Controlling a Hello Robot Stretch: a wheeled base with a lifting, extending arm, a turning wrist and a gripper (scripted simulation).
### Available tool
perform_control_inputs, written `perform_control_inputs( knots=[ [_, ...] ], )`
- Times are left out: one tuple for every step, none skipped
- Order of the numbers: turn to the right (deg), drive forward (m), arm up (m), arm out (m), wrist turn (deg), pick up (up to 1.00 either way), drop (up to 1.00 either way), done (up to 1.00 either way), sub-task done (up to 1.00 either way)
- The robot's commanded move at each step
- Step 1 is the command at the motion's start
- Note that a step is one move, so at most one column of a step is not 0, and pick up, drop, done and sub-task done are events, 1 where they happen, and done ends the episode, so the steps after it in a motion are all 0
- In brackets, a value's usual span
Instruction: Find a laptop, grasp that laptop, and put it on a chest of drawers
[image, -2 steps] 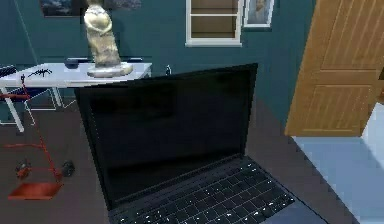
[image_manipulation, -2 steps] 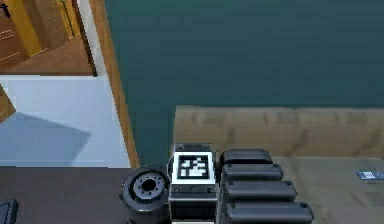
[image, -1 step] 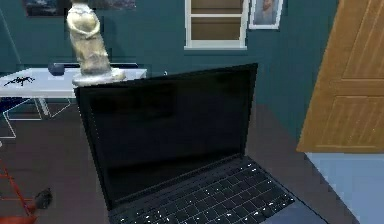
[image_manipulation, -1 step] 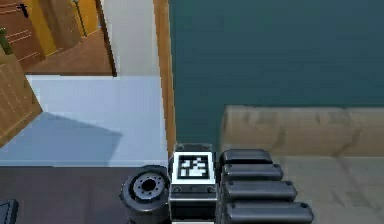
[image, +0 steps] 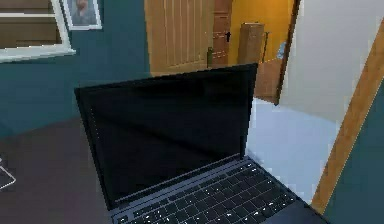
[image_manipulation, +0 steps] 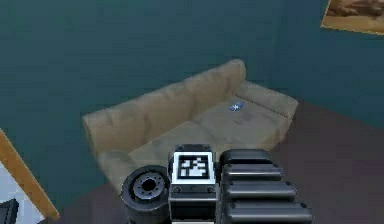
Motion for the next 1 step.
perform_control_inputs(
  knots=[
    [12.0,0.0,0.0,0.0,0.0,0.0,0.0,0.0,0.0]
  ],
)
